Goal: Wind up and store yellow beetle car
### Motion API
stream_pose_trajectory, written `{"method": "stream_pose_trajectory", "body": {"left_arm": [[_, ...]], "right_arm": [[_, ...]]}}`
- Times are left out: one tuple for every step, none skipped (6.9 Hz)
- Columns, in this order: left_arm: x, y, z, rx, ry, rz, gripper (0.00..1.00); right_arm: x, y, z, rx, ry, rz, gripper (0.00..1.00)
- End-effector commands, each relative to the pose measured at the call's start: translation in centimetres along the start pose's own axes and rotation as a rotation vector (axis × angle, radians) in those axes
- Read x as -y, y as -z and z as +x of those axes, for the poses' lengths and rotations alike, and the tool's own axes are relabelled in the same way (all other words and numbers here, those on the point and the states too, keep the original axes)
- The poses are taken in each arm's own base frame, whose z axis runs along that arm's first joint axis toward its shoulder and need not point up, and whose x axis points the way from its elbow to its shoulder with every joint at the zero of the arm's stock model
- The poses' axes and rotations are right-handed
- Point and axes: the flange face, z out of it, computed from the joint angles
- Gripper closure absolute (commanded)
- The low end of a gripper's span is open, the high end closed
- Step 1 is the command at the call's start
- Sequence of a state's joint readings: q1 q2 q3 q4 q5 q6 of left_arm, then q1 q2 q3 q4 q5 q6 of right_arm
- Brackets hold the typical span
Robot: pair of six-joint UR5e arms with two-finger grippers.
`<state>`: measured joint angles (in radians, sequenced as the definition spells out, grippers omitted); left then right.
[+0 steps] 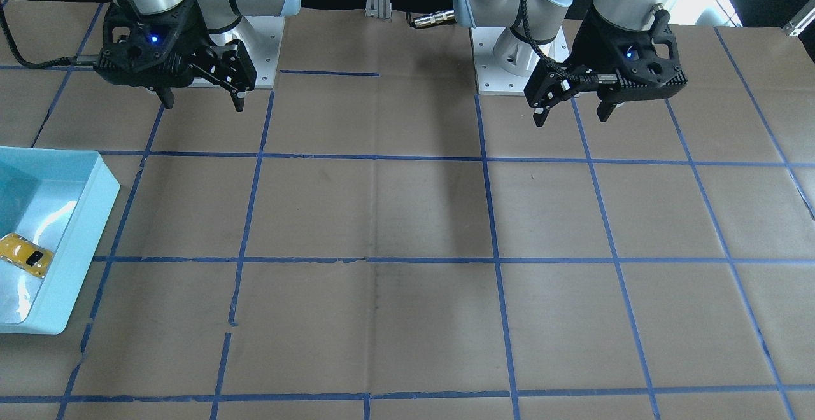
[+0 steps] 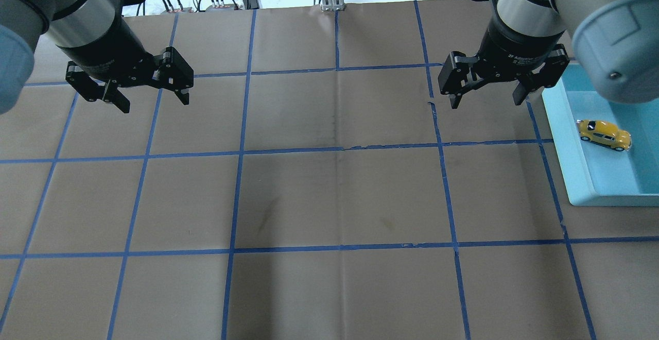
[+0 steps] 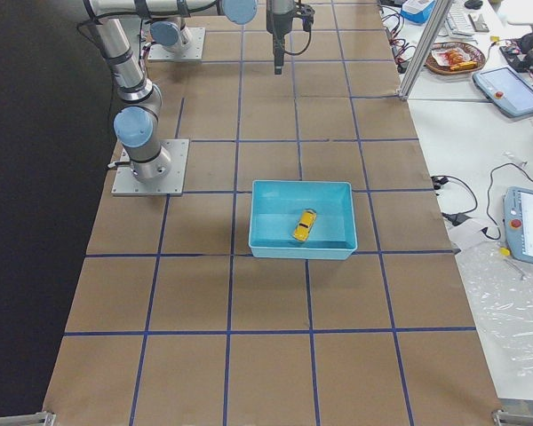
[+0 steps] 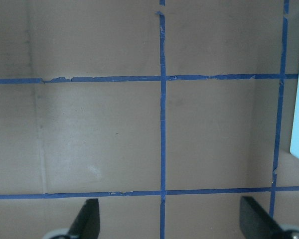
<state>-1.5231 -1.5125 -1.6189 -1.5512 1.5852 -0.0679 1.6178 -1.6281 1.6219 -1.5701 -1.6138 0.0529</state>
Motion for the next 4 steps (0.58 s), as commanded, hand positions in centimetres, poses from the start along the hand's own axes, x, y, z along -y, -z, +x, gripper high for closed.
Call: {"method": "stream_pose_trajectory", "body": {"left_arm": [[-0.04, 0.04, 0.01, -0.001, -0.001, 0.002, 0.0], [-0.02, 0.34, -0.05, -0.003, 0.0, 0.008, 0.0], [0.09, 0.27, -0.03, -0.004, 0.001, 0.007, 0.0], [0.09, 0.27, -0.02, -0.004, 0.001, 0.007, 0.0]], "right_arm": [[0.02, -0.09, 0.09, -0.005, 0.0, -0.002, 0.01], [0.0, -0.16, 0.07, -0.003, -0.002, -0.004, 0.01], [0.0, -0.16, 0.07, -0.003, -0.002, -0.004, 0.01], [0.0, -0.16, 0.07, -0.003, 0.0, -0.004, 0.01]]}}
